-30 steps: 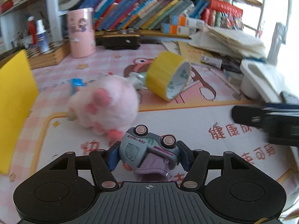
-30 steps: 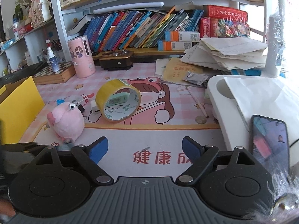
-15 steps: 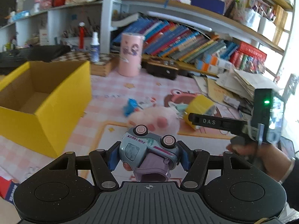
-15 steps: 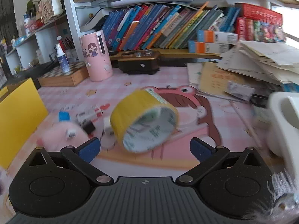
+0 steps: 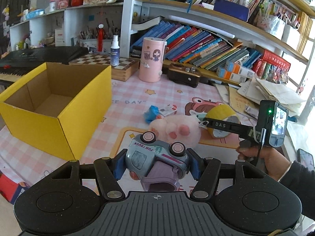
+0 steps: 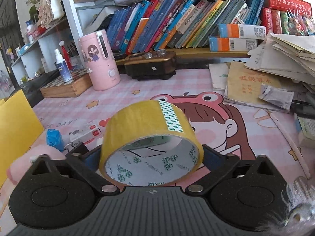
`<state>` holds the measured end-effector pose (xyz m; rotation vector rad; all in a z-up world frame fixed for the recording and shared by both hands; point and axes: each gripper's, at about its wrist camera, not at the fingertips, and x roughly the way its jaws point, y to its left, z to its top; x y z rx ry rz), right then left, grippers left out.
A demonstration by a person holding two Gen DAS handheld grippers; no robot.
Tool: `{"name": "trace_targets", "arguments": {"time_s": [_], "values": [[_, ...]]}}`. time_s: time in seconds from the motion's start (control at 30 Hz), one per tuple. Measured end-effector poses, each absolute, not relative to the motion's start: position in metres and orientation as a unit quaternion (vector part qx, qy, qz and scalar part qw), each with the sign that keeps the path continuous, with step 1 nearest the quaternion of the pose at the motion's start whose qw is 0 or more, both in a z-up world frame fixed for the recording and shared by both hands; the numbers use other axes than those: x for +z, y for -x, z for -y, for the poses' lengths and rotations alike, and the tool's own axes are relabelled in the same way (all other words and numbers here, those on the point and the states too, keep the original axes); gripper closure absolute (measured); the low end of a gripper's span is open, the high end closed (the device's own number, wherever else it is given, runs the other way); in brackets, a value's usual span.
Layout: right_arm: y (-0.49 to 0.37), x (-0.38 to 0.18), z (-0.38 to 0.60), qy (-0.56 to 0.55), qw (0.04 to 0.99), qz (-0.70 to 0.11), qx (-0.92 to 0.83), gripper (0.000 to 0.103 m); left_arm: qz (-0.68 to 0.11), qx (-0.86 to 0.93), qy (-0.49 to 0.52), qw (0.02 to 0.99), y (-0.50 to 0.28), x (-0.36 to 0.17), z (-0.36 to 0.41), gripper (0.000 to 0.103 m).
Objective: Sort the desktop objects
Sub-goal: 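Grasp the yellow tape roll with the right gripper while the left holds the truck, then carry the truck and tape roll toward the yellow box with both grippers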
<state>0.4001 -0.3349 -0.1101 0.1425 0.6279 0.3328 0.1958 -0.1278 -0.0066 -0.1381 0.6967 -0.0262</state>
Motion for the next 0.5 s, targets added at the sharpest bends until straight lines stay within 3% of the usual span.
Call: {"name": "trace_targets", "arguments": {"time_s": [0.5], "values": [[-0.308, -0.06, 0.342, -0.03, 0.932, -0.337, 0.127, 0.011, -0.315, -0.023, 0.1, 0.944, -0.195, -0.001, 0.129, 0.041]]}}
